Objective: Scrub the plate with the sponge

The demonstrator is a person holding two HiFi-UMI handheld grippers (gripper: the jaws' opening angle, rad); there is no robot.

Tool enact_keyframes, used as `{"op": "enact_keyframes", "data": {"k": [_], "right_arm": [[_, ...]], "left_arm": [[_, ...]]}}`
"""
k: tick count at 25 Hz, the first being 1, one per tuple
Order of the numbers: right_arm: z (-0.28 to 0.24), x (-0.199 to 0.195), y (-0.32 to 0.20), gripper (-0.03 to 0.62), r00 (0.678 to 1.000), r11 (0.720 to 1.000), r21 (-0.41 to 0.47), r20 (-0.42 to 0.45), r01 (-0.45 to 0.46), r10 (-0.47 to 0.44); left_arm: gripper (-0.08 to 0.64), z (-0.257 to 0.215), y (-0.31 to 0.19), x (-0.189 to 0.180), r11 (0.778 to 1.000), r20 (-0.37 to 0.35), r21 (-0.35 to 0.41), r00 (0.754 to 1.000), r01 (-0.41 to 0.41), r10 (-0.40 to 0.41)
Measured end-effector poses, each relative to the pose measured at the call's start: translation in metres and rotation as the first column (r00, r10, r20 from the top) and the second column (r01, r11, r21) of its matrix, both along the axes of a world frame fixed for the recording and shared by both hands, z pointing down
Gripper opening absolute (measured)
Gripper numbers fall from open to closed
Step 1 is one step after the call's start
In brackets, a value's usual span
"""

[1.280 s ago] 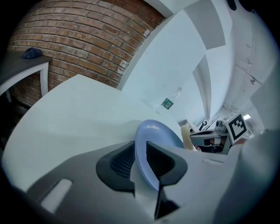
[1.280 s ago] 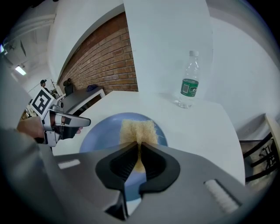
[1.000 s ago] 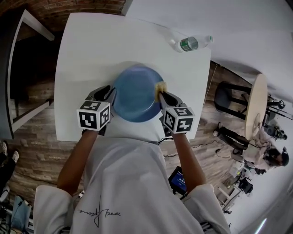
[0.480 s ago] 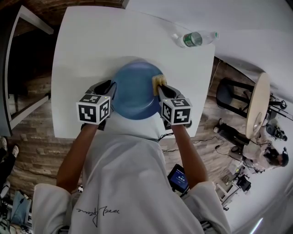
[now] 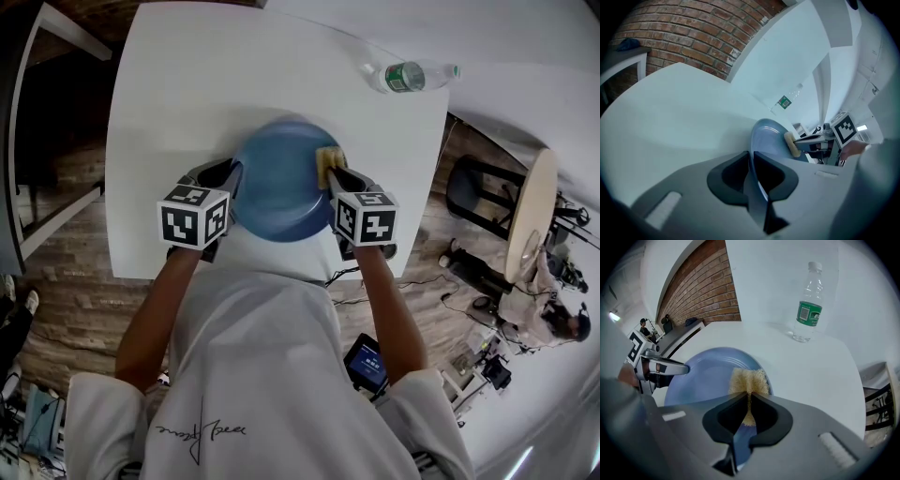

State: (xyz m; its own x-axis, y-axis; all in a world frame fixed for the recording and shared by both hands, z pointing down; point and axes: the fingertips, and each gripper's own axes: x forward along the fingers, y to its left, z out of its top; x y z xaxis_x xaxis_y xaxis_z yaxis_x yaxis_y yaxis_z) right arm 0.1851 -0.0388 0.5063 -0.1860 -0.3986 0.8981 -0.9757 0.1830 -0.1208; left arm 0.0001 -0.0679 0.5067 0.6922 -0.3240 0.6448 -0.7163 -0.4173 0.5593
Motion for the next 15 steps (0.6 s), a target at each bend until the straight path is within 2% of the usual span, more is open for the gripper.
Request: {"op": "enact_keyframes", "data": {"k": [15], "right_arm": [[0.0061, -0.0048, -0.0045, 0.029, 1.000, 0.998, -0.055, -0.021, -0.010, 0.009]], "left_arm": [[0.049, 0.0006, 0.0020, -0.0021, 1.000, -0.011, -0.002, 1.000, -0.017, 0.017]]}}
